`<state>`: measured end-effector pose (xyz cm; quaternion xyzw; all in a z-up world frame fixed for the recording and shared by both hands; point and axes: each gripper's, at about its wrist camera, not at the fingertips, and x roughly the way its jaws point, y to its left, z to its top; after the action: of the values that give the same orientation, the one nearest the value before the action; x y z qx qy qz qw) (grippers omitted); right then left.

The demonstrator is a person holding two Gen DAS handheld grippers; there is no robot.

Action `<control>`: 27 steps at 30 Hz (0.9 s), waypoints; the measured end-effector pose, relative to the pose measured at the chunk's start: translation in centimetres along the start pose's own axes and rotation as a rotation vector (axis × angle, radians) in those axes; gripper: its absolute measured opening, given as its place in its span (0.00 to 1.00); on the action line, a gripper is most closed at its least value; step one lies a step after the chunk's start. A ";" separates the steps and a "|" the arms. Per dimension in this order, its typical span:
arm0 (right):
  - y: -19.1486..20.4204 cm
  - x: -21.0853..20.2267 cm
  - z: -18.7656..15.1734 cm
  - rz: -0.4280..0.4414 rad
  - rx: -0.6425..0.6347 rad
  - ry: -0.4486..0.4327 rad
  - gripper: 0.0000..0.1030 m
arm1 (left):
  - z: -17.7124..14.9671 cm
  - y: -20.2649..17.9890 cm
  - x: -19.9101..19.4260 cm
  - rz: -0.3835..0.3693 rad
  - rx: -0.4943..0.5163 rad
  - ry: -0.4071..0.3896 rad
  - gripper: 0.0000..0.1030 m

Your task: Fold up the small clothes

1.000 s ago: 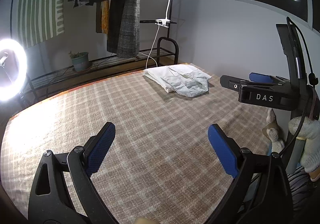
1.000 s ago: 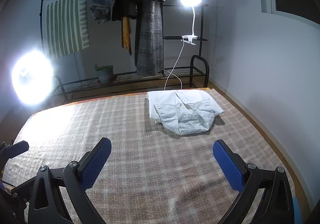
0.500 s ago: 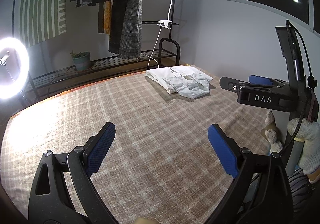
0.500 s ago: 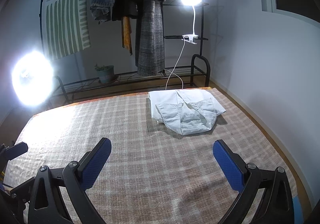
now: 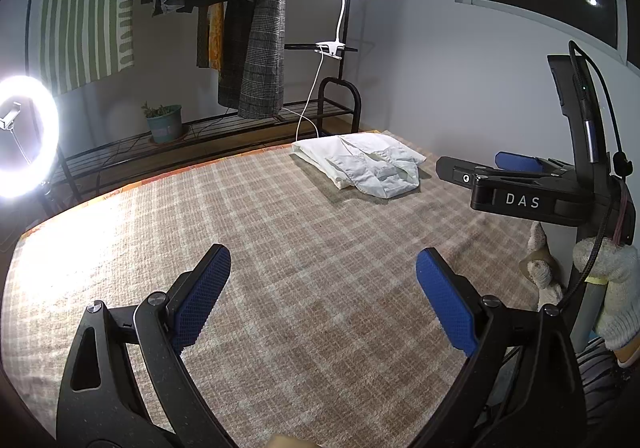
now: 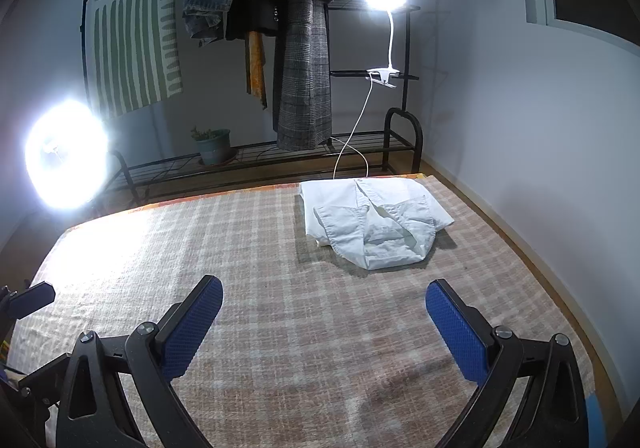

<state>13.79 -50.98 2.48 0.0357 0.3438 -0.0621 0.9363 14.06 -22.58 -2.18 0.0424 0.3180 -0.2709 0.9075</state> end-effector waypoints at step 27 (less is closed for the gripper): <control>0.3 0.3 -0.3 0.005 -0.008 0.008 1.00 | 0.6 -0.2 -0.2 0.008 0.013 0.007 0.93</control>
<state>13.81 -50.66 2.06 0.0329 0.3477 -0.0581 0.9352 14.15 -22.83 -1.57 0.0506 0.3192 -0.2693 0.9072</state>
